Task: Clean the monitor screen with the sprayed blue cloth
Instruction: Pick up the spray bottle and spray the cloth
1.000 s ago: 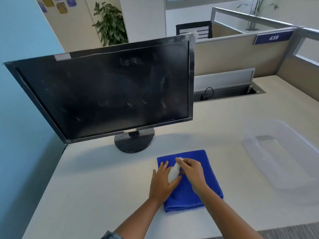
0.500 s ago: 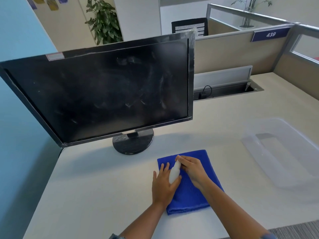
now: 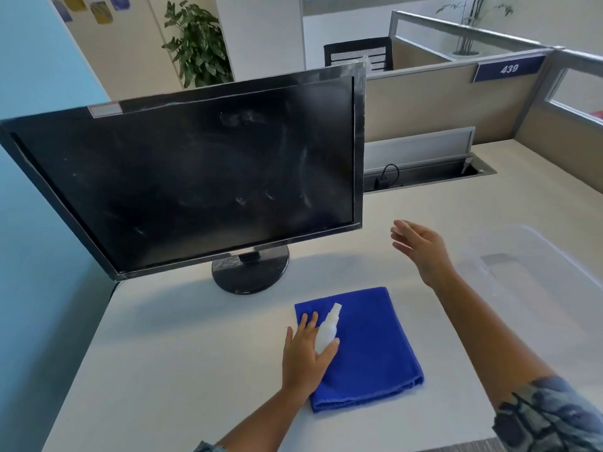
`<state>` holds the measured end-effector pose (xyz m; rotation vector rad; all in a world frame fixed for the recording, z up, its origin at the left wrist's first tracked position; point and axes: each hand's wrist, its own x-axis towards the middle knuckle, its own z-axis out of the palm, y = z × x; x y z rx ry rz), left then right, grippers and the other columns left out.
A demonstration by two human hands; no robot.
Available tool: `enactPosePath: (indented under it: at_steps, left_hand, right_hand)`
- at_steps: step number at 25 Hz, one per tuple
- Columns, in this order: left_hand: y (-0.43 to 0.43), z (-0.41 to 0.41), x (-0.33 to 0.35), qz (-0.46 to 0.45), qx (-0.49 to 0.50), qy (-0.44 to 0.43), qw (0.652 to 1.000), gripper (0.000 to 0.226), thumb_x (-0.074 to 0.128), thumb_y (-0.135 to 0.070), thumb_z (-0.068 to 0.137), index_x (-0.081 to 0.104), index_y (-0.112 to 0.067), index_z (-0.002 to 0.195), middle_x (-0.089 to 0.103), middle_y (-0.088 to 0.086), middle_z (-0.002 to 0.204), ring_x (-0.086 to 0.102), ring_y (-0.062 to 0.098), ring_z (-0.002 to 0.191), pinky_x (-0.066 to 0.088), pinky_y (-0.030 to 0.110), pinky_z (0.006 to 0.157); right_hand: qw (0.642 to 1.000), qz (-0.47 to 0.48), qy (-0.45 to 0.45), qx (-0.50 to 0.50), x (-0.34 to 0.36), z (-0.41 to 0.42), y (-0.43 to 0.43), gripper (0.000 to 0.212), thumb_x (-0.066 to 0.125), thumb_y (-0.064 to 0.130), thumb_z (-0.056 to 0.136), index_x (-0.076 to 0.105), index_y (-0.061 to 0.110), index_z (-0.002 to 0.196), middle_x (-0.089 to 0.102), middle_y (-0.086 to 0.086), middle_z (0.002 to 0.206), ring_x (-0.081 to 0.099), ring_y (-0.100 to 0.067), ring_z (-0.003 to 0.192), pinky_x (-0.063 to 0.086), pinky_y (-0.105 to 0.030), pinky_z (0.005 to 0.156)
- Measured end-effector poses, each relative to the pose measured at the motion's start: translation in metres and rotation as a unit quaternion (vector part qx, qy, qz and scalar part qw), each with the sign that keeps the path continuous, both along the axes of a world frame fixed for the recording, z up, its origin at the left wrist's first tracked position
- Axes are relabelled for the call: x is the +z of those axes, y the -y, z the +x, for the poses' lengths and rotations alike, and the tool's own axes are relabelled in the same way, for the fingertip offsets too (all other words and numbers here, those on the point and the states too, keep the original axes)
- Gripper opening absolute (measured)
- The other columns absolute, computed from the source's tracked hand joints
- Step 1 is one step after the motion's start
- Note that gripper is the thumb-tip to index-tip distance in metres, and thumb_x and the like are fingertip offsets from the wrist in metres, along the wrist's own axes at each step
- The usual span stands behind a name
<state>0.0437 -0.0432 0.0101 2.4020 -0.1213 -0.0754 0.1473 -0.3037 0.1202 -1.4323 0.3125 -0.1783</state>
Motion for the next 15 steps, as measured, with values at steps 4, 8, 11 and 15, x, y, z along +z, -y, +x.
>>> enactPosePath:
  at_steps: [4, 8, 11, 15]
  left_hand:
    - [-0.001, -0.002, -0.003, -0.031, -0.005, 0.028, 0.999, 0.064, 0.05, -0.054, 0.088, 0.034, -0.023, 0.142, 0.033, -0.012, 0.15, 0.019, 0.007, 0.142, 0.006, 0.033, 0.117]
    - [-0.002, -0.002, -0.008, -0.039, -0.003, 0.05, 0.998, 0.064, 0.051, -0.057, 0.087, 0.038, -0.024, 0.14, 0.038, -0.012, 0.147, 0.021, 0.007, 0.141, 0.009, 0.034, 0.117]
    - [-0.003, -0.002, -0.009, -0.042, -0.008, 0.05, 0.998, 0.063, 0.05, -0.058, 0.086, 0.038, -0.026, 0.139, 0.038, -0.012, 0.147, 0.022, 0.008, 0.141, 0.009, 0.035, 0.117]
    - [-0.003, -0.001, -0.007, -0.042, -0.012, 0.039, 0.998, 0.064, 0.048, -0.06, 0.086, 0.037, -0.026, 0.14, 0.037, -0.012, 0.147, 0.02, 0.007, 0.141, 0.008, 0.035, 0.117]
  right_hand:
    - [0.965, -0.196, -0.078, -0.156, -0.059, -0.023, 0.015, 0.022, 0.071, 0.029, 0.084, 0.07, 0.008, 0.083, 0.061, 0.0, 0.073, 0.053, -0.017, 0.072, 0.043, -0.028, 0.066]
    - [0.916, -0.323, -0.162, -0.174, -0.086, -0.037, 0.041, 0.031, 0.071, 0.02, 0.084, 0.069, 0.004, 0.111, 0.07, -0.014, 0.106, 0.063, -0.028, 0.099, 0.044, -0.033, 0.091]
    - [0.906, -0.353, -0.157, -0.172, -0.09, -0.037, 0.052, 0.032, 0.07, 0.019, 0.085, 0.067, 0.002, 0.112, 0.067, -0.019, 0.113, 0.061, -0.032, 0.105, 0.042, -0.037, 0.097]
    - [0.912, -0.338, -0.155, -0.173, -0.094, -0.039, 0.055, 0.037, 0.073, 0.016, 0.083, 0.065, 0.001, 0.116, 0.065, -0.021, 0.113, 0.06, -0.031, 0.102, 0.042, -0.036, 0.097]
